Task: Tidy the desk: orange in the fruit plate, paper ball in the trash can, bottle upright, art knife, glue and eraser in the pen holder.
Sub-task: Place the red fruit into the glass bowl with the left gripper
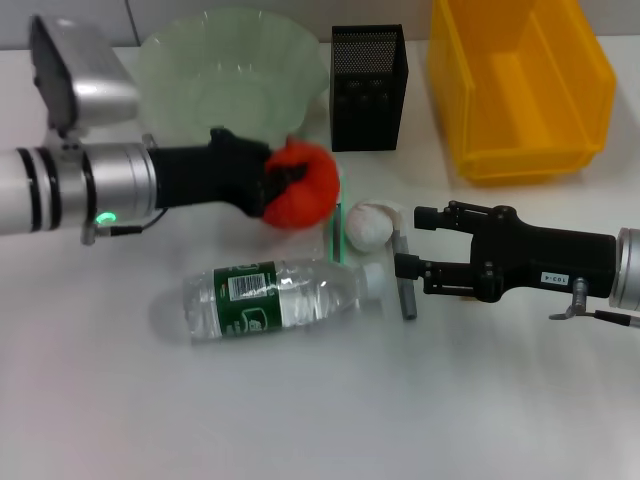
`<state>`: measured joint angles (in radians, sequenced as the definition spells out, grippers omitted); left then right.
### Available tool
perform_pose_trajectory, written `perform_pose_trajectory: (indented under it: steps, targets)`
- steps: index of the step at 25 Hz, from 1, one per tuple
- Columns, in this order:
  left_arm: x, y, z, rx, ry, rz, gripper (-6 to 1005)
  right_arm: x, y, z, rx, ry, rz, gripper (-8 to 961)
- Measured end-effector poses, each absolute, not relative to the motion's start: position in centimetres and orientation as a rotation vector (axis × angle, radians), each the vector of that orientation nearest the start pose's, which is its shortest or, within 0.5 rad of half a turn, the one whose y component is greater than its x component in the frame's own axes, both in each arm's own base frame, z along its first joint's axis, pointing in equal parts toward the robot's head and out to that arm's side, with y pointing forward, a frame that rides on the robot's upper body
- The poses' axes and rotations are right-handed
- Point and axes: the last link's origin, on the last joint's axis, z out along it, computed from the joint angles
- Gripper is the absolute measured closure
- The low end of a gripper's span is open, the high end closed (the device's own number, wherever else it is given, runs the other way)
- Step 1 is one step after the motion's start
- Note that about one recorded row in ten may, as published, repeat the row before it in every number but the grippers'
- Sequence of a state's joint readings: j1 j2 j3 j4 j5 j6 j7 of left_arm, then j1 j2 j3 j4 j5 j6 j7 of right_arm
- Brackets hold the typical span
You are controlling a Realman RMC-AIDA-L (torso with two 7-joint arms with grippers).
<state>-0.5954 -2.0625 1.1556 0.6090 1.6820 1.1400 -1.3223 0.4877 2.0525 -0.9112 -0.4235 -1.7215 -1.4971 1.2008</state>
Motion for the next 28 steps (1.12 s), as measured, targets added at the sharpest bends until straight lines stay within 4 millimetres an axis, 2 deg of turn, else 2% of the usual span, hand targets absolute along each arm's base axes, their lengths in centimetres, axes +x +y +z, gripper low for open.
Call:
perform_pose_trajectory:
  steps: [6, 7, 9, 11, 16, 17, 18, 19, 22, 23, 28]
  targets:
    - [-21.7, 37.4, -1.4, -2.618, -0.437, -0.76, 924, 27.0, 30.5, -3.6, -2.72, 0.643, 0.851, 164]
    - [-21.7, 37.4, -1.4, -2.618, -0.437, -0.76, 932, 27.0, 30.5, -3.6, -2.72, 0.642, 0.85, 164]
    - [-21.9, 38.1, 0.9, -2.466, -0.454, -0.908, 940, 27.0, 30.5, -3.6, -2.72, 0.642, 0.85, 164]
    - [-22.3, 38.4, 1.5, -2.404, -0.454, -0.939, 941, 27.0, 30.5, -3.6, -2.721, 0.641, 0.85, 164]
    - [-22.8, 38.6, 1.8, -2.344, -0.458, -0.957, 941, 27.0, 30.5, -3.6, -2.721, 0.64, 0.851, 164]
    - [-24.2, 40.1, 1.9, -2.184, -0.483, -0.906, 941, 27.0, 30.5, -3.6, -2.721, 0.64, 0.851, 164]
    - [-24.2, 40.1, 1.9, -2.184, -0.483, -0.906, 941, 27.0, 30.5, -3.6, -2.721, 0.64, 0.851, 164]
    - [-24.5, 40.9, 1.5, -2.146, -0.507, -0.85, 942, 27.0, 30.5, -3.6, -2.721, 0.64, 0.851, 164]
    - [-24.5, 40.9, 1.5, -2.146, -0.507, -0.85, 942, 27.0, 30.5, -3.6, -2.72, 0.641, 0.849, 164]
    - [-24.8, 42.5, -0.1, -2.122, -0.549, -0.725, 942, 27.0, 30.5, -3.6, -2.72, 0.641, 0.849, 163]
    - [-24.8, 42.3, -1.4, -2.139, -0.488, -0.672, 932, 26.9, 30.6, -3.6, -2.717, 0.639, 0.853, 163]
